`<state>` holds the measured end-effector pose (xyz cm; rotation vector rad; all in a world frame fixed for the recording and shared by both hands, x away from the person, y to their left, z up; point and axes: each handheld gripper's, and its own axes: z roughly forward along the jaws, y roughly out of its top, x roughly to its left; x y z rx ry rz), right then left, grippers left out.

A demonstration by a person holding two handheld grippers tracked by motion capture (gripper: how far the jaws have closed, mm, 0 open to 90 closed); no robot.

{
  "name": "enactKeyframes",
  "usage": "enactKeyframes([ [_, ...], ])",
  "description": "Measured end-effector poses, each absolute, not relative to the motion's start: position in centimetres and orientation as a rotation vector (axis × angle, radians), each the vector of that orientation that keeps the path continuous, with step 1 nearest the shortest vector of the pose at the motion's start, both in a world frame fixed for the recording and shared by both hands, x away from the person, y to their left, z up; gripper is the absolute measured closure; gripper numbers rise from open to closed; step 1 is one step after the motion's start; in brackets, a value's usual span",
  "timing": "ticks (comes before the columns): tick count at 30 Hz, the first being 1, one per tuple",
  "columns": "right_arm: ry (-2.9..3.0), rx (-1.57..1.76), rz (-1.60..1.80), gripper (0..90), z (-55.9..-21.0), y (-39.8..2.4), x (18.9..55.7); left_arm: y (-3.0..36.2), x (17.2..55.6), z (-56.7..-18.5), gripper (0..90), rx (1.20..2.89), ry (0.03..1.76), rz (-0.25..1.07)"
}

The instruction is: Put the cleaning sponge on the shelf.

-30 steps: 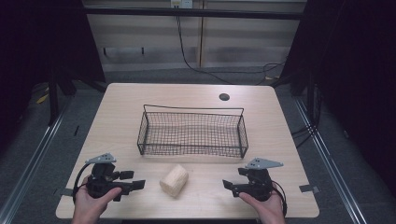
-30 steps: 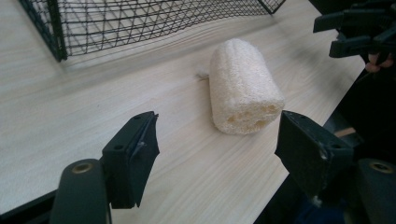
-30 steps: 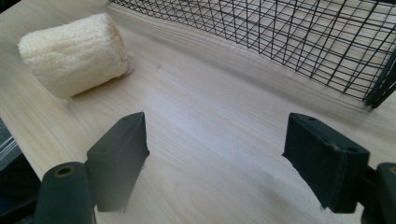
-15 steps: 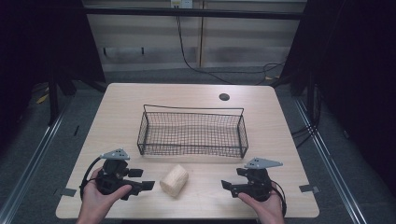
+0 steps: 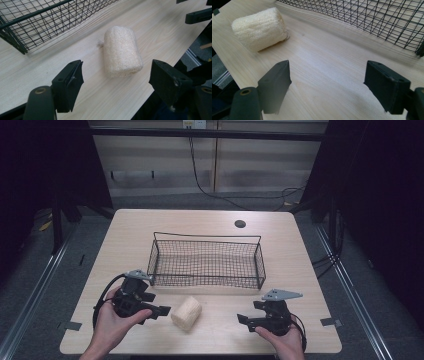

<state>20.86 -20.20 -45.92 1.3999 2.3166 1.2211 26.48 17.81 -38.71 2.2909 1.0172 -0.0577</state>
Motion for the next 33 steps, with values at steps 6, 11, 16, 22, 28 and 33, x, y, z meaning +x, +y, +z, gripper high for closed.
enactKeyframes([
  [6, 2.323, 1.406, 1.224, 19.7, -45.9, -20.2, 20.9, 16.4, 27.4, -38.5, 21.7, 2.337, 0.997, -0.092],
  [11, 2.325, 1.406, 1.223, 19.3, -45.9, -20.2, 20.8, 15.7, 28.0, -37.8, 18.8, 2.368, 0.991, -0.111],
  [16, 2.327, 1.408, 1.218, 19.3, -45.9, -20.2, 20.9, 15.0, 28.5, -37.7, 18.2, 2.411, 0.968, -0.163],
  [22, 2.339, 1.41, 1.227, 19.4, -45.9, -20.1, 20.9, 14.3, 29.2, -38.2, 18.9, 2.444, 0.99, -0.216],
  [28, 2.339, 1.411, 1.227, 19.1, -45.9, -20.1, 20.9, 13.2, 29.8, -38.6, 18.2, 2.457, 1.015, -0.273],
  [33, 2.344, 1.407, 1.226, 19.0, -45.9, -20.1, 20.9, 12.0, 30.2, -39.4, 17.2, 2.499, 1.017, -0.322],
])
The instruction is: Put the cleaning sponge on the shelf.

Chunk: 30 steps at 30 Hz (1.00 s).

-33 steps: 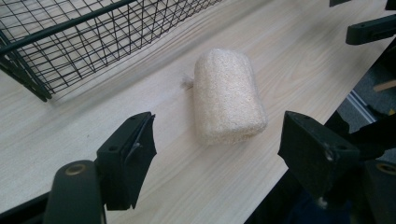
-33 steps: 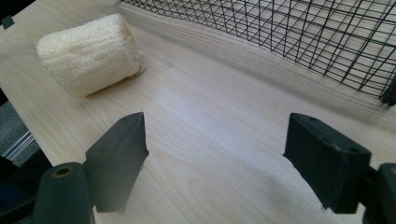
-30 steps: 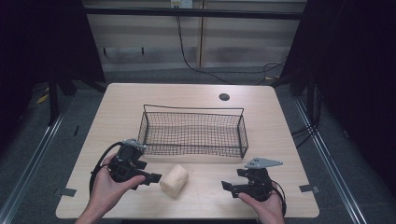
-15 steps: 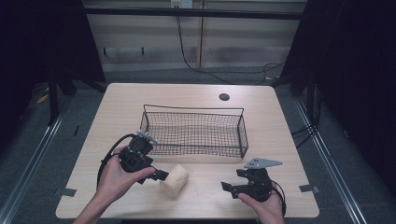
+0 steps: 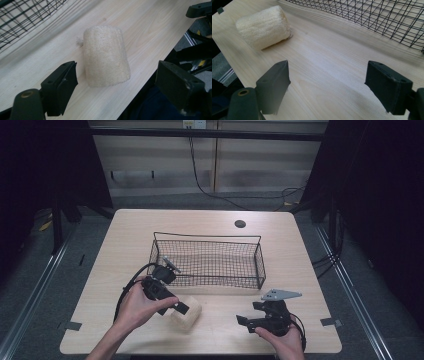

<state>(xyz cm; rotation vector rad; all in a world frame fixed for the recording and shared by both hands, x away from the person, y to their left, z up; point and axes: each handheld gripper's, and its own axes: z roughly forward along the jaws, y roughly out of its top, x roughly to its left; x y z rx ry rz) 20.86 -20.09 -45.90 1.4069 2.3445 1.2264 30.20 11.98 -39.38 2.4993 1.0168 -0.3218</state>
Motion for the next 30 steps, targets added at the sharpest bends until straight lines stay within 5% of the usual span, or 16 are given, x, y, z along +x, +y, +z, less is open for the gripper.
enactKeyframes([
  [30, 2.352, 1.403, 1.231, 18.2, -45.9, -20.0, 20.9, 9.8, 31.9, -43.5, 18.3, 2.601, 1.07, -0.44],
])
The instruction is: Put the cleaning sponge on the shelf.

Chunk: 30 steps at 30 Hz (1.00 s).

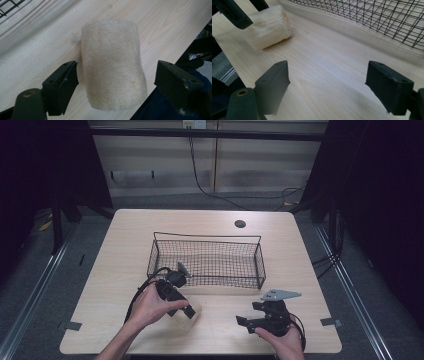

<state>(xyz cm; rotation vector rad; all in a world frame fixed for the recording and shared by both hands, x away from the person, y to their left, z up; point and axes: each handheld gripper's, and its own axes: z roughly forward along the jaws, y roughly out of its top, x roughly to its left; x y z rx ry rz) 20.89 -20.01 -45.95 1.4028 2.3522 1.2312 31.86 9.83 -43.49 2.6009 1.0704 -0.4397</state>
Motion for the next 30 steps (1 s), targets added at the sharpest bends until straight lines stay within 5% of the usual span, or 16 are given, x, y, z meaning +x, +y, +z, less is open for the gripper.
enactKeyframes([
  [30, 2.37, 1.404, 1.222, 18.0, -46.1, -19.8, 20.9, 7.2, 31.3, -45.3, 26.0, 2.749, 1.089, -0.389],
])
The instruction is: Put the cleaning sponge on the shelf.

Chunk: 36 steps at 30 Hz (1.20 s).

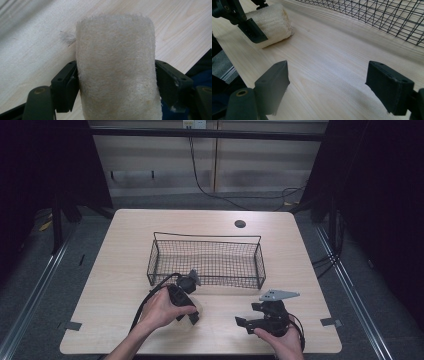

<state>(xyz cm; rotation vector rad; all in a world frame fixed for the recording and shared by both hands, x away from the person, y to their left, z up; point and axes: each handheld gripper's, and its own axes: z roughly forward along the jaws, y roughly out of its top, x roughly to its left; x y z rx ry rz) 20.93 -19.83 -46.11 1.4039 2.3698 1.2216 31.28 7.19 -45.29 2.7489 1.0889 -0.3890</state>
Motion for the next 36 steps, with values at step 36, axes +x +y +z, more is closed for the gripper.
enactKeyframes([
  [36, 2.376, 1.414, 1.219, 18.0, -46.2, -19.8, 21.0, 9.2, 30.8, -41.7, 26.5, 2.671, 1.003, -0.398],
])
